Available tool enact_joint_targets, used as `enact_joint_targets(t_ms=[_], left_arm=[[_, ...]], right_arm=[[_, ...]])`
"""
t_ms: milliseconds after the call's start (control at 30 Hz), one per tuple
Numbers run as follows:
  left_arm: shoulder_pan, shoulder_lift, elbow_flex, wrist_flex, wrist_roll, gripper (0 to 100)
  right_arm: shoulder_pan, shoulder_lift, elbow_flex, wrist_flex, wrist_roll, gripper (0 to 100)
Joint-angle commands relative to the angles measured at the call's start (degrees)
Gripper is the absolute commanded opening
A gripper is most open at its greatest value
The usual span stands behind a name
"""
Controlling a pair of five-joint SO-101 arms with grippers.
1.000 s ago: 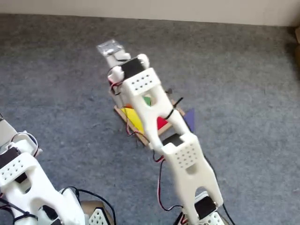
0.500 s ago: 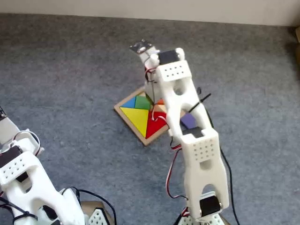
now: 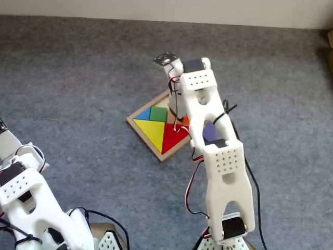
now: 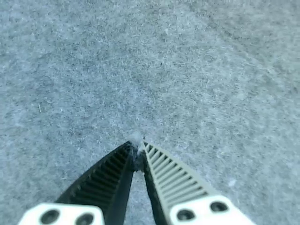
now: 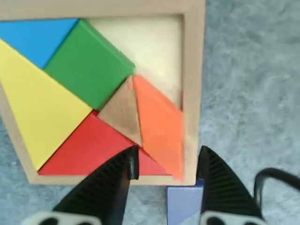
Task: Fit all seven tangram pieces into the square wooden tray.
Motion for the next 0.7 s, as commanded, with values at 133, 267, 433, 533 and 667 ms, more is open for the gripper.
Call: enact_joint_targets(t_ms=[133,267,433,533,667], left_arm=[[1.36,-1.27,-2.42,-0.88,0.18,2],[1.36,-1.27,-2.42,-0.88,0.18,2],[1.36,-1.27,-2.42,-0.88,0.18,2],[1.36,-1.27,-2.42,-0.88,0.18,2],[1.45,-1.27,-2.42,-0.88,0.18,2]], right_arm=[[0.57,-6.46,-6.02,4.18,0.35,17.6],[0.66,-8.75,-5.85,4.26,-5.71,7.6],[3.74,-10.07,-5.85,4.35,-15.30,7.0],[6.11,-10.15,-5.32,4.35,-19.52,9.9],[7.34,-10.51,1.71,4.35,-19.96,20.4]])
